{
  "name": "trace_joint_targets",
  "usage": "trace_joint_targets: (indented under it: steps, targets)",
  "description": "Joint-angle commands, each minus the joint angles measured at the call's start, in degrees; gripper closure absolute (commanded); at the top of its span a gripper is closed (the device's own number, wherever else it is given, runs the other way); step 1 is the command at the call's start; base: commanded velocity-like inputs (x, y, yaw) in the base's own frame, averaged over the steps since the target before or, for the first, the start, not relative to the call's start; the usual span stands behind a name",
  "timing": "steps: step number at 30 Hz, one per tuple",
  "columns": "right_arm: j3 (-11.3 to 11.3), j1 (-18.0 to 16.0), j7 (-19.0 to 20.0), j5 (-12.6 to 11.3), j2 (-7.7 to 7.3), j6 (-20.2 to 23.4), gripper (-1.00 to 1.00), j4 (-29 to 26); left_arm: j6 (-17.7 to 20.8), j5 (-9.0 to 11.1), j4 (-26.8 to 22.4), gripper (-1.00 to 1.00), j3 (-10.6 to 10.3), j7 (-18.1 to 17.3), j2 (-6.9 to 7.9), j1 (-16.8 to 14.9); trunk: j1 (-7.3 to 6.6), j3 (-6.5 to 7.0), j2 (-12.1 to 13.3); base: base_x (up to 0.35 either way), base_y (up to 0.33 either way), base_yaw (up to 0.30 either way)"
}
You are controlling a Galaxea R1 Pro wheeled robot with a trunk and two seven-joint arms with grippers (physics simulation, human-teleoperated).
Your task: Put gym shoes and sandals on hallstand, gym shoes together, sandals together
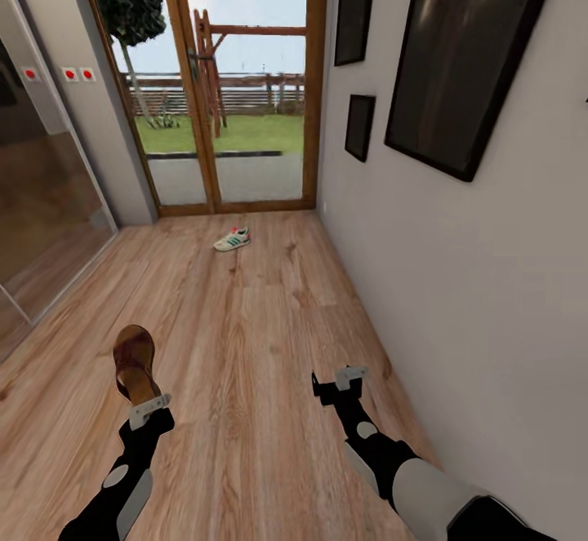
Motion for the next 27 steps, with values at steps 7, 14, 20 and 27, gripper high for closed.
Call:
trace_joint_targets:
  steps: [7,14,20,27]
  targets:
    - [0.5,-0.01,-0.26,-0.39,0.05,-0.18,-1.0,0.09,-0.1,0.04,0.0,1.0,-0.04,0.15,-0.02,-0.02,0.02,-0.05,-0.02,0.338,0.0,0.007]
    - [0.5,0.03,-0.26,-0.4,0.05,-0.11,-1.0,0.14,-0.1,0.09,0.0,1.0,-0.01,0.15,-0.02,-0.02,0.02,-0.05,-0.02,0.338,0.0,0.209]
    - [0.5,0.02,-0.26,-0.4,0.05,-0.09,-1.0,0.15,-0.03,0.12,0.0,1.0,-0.01,0.15,-0.03,-0.02,0.02,-0.05,-0.02,0.338,0.0,0.273]
    - [0.5,0.04,-0.26,-0.4,0.05,-0.09,-1.0,0.15,-0.03,0.13,0.0,1.0,-0.01,0.15,-0.03,-0.02,0.02,-0.05,-0.02,0.338,0.0,0.116]
